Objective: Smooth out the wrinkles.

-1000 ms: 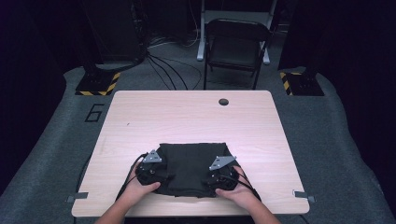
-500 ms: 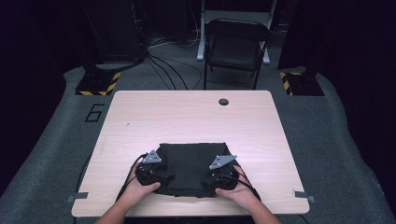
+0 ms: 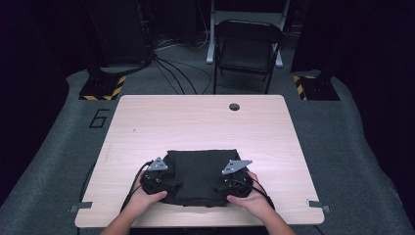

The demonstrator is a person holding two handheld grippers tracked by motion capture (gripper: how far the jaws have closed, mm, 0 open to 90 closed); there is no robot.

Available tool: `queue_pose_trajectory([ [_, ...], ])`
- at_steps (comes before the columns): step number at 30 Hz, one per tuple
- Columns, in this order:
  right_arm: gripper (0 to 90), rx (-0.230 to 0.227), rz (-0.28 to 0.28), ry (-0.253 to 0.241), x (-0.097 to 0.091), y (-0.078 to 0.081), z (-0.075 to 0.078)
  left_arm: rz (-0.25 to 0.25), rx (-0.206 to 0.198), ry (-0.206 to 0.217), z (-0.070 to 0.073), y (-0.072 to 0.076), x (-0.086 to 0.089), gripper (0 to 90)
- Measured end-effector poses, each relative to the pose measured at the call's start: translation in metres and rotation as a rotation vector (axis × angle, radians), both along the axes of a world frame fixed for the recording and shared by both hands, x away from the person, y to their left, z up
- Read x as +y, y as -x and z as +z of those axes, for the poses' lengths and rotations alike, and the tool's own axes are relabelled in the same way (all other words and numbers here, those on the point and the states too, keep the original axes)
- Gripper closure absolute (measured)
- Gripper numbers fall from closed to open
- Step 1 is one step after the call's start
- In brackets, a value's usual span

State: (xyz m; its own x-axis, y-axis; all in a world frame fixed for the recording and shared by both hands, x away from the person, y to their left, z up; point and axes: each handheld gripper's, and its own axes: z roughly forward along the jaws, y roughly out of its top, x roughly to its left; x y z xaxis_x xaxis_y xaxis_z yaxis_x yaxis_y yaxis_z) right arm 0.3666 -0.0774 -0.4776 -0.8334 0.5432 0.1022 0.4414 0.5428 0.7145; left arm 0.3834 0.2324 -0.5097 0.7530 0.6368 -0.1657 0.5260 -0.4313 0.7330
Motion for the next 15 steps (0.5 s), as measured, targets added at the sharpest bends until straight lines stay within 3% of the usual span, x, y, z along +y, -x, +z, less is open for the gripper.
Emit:
queue_pose_trajectory([
  [9,46.6,-0.011,-0.019,-0.022,-0.008,-0.002,0.006,0.021,-0.001,0.024,0.013,0.005,0.009,39.2],
  [12,46.2,-0.031,-0.038,-0.026,-0.012,-0.001,0.012,0.045,-0.037,0.016,0.021,0.006,0.016,39.1],
  [15,46.0,-0.041,-0.048,-0.022,-0.014,0.0,0.016,0.069,-0.037,0.04,0.027,0.006,0.022,39.1],
])
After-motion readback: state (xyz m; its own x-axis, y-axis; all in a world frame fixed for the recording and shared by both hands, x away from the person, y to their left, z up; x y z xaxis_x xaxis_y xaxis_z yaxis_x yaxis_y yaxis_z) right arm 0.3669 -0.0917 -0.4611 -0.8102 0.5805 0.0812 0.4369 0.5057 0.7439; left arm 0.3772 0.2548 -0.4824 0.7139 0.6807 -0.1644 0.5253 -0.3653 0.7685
